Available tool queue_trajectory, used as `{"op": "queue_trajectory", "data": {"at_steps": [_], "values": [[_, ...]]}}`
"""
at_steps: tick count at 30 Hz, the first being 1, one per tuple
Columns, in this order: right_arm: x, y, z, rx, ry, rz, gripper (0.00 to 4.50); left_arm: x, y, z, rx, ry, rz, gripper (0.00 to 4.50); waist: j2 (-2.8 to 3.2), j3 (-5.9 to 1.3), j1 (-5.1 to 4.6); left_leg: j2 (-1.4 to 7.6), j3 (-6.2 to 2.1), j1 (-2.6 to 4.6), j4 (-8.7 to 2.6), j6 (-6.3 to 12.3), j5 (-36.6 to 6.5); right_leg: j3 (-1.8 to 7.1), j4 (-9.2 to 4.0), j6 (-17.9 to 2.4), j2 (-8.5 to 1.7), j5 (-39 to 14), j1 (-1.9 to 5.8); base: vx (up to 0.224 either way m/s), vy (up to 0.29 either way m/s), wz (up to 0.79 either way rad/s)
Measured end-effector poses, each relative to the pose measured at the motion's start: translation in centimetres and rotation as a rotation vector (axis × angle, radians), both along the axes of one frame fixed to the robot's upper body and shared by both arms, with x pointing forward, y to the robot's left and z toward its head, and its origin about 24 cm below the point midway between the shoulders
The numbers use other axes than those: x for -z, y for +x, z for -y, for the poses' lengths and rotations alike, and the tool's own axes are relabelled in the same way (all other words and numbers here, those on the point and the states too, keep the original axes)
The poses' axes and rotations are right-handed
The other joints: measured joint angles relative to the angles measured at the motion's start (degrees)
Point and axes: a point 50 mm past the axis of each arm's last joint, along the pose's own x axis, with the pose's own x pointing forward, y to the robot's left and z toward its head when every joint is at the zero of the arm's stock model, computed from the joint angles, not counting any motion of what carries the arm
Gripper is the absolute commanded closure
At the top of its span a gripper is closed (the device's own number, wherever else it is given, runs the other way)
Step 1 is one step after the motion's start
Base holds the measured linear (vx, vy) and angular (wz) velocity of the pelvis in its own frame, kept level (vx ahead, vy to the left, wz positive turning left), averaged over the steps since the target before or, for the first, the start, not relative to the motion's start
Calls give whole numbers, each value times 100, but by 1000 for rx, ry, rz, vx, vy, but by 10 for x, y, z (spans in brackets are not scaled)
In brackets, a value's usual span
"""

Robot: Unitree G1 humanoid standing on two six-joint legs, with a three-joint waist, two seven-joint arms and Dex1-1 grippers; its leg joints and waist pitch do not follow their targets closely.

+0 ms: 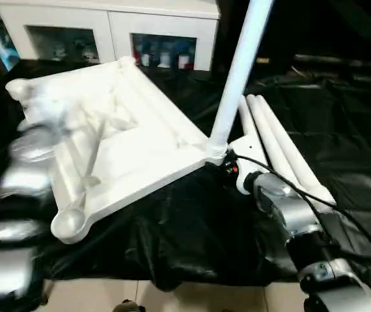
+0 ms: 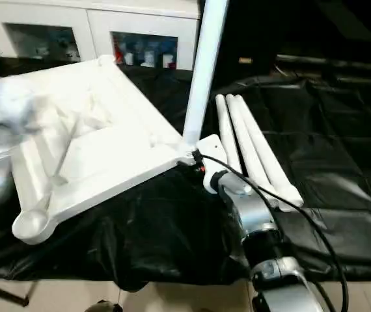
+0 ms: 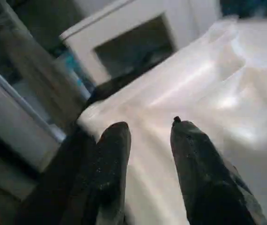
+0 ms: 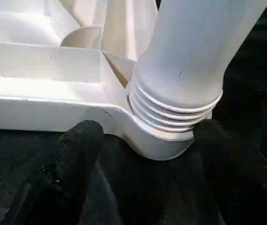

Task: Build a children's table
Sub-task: Rotate leg to tighten, then rotate table base

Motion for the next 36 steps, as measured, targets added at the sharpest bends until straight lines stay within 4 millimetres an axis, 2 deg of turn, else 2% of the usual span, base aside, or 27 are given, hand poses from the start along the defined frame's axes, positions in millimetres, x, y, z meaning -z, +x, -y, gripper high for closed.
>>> {"op": "queue_trajectory", "data": {"at_steps": [2, 5, 7, 13, 17, 22, 24, 26, 29, 30, 31, 33, 36], "values": [[0, 1, -2, -5, -8, -4, 101, 13, -9, -8, 18, 13, -75, 284, -30, -13, -7, -1, 3, 5, -1, -1, 0, 3, 1, 0, 0, 1, 1, 0, 0, 0], [1, 2, -3, -16, -16, -16, 101, 45, -20, 1, 115, -3, -235, 284, -112, -12, 22, 0, 2, 7, 0, -8, 5, 3, 11, 1, 0, 2, -1, 0, 0, 0], [2, 2, -2, -15, -24, -22, 101, 43, -19, 3, 140, -2, -246, 284, -159, -15, 56, 2, -2, 12, 2, -15, 9, 1, 20, 1, 0, 2, 1, 0, 0, 0], [7, 3, -3, -13, -34, -37, 101, 43, -21, 2, 155, 46, -314, 284, -149, -9, 58, -1, 0, 104, -6, -16, 8, 9, 15, 4, -1, 1, 77, 0, 0, 0], [8, 1, 0, -28, -54, -47, 101, 38, -22, 3, 188, 59, -351, 284, -146, -8, 59, -2, -1, 107, -9, -17, 8, 8, 12, 4, -1, 2, 78, 0, 0, 0], [7, -3, 8, -30, -51, -42, 101, 34, -19, 8, 189, 17, -324, 284, -134, 1, 118, -2, -1, 97, -9, -17, 7, 6, 6, 3, 0, 3, 76, 0, 0, 0], [9, -5, 12, -30, -54, -59, 101, 22, -13, 8, 182, -14, -271, 284, -128, 9, 130, -2, -4, 93, -9, -17, 7, 3, 5, 2, 0, 3, 75, 0, 0, 0], [9, -7, 17, -37, -60, -64, 101, 8, -9, 4, 176, -2, -236, 254, -104, 24, 128, -3, -4, 92, -10, -17, 7, 4, 1, 2, 0, 3, 76, 0, 0, 0], [10, -12, 28, -60, -80, -85, 101, -2, -11, -5, 170, 37, -248, 242, -84, 34, 126, -4, -3, 93, -23, -17, 6, 3, -10, 2, 0, 3, 76, 0, 0, 0], [10, -13, 32, -69, -88, -95, 101, -1, -11, -5, 176, 40, -259, 215, -81, 37, 127, -4, -3, 92, -29, -17, 6, 3, -13, 2, 0, 3, 76, 0, 0, 0], [10, -14, 31, -82, -87, -100, 101, 1, -11, -3, 190, 42, -275, 207, -78, 38, 127, -4, -3, 92, -32, -17, 6, 1, -14, 1, 1, 3, 75, 0, 0, 0], [9, -17, 24, -122, -73, -105, 101, 10, -11, 2, 242, 38, -343, 200, -72, 42, 126, -4, -3, 92, -38, -17, 7, 0, -15, 0, 2, 2, 72, 0, 0, 0], [10, -18, 14, -136, -47, -109, 101, 21, -8, 10, 314, 58, -448, 164, -67, 45, 125, -4, -3, 90, -38, -18, 7, 0, -15, 0, 2, 2, 70, 0, 0, 0]]}}
